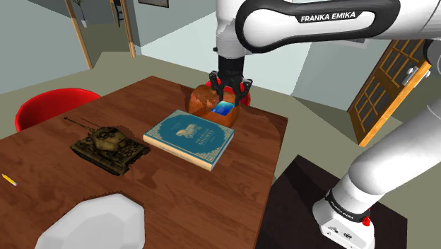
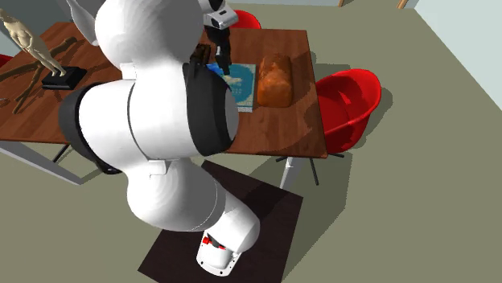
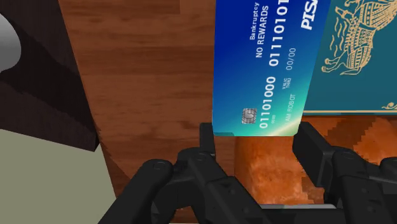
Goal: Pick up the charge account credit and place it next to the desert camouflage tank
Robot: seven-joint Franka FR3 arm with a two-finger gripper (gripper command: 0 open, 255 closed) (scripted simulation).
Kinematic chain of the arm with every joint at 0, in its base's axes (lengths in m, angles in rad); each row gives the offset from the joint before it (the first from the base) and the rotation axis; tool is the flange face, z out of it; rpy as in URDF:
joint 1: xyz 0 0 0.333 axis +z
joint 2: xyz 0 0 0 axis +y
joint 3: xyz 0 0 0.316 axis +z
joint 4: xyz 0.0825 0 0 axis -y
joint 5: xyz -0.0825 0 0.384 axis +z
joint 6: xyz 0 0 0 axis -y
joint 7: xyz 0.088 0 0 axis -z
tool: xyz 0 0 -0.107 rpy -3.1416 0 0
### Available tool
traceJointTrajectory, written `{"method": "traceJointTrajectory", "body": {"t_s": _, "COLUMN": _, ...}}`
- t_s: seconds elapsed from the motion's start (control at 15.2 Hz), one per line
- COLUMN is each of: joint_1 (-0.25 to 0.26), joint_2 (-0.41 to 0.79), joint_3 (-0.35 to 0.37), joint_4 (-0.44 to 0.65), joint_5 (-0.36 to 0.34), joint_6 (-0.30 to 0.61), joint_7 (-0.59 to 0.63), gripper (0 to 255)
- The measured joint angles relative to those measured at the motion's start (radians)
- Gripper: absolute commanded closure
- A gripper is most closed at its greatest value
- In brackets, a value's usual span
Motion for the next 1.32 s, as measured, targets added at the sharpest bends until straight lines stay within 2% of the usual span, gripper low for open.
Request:
{"method": "traceJointTrajectory", "body": {"t_s": 0.2, "joint_1": 0.025, "joint_2": 0.075, "joint_3": 0.060, "joint_4": 0.062, "joint_5": -0.036, "joint_6": -0.011, "joint_7": 0.095, "gripper": 255}}
{"method": "traceJointTrajectory", "body": {"t_s": 0.4, "joint_1": 0.062, "joint_2": 0.183, "joint_3": 0.118, "joint_4": 0.164, "joint_5": -0.100, "joint_6": -0.045, "joint_7": 0.201, "gripper": 255}}
{"method": "traceJointTrajectory", "body": {"t_s": 0.66, "joint_1": 0.153, "joint_2": 0.349, "joint_3": 0.172, "joint_4": 0.321, "joint_5": -0.209, "joint_6": -0.107, "joint_7": 0.345, "gripper": 255}}
{"method": "traceJointTrajectory", "body": {"t_s": 0.92, "joint_1": 0.294, "joint_2": 0.521, "joint_3": 0.183, "joint_4": 0.510, "joint_5": -0.322, "joint_6": -0.190, "joint_7": 0.463, "gripper": 255}}
{"method": "traceJointTrajectory", "body": {"t_s": 1.25, "joint_1": 0.524, "joint_2": 0.745, "joint_3": 0.147, "joint_4": 0.821, "joint_5": -0.455, "joint_6": -0.318, "joint_7": 0.548, "gripper": 255}}
{"method": "traceJointTrajectory", "body": {"t_s": 1.32, "joint_1": 0.596, "joint_2": 0.809, "joint_3": 0.128, "joint_4": 0.937, "joint_5": -0.490, "joint_6": -0.365, "joint_7": 0.549, "gripper": 255}}
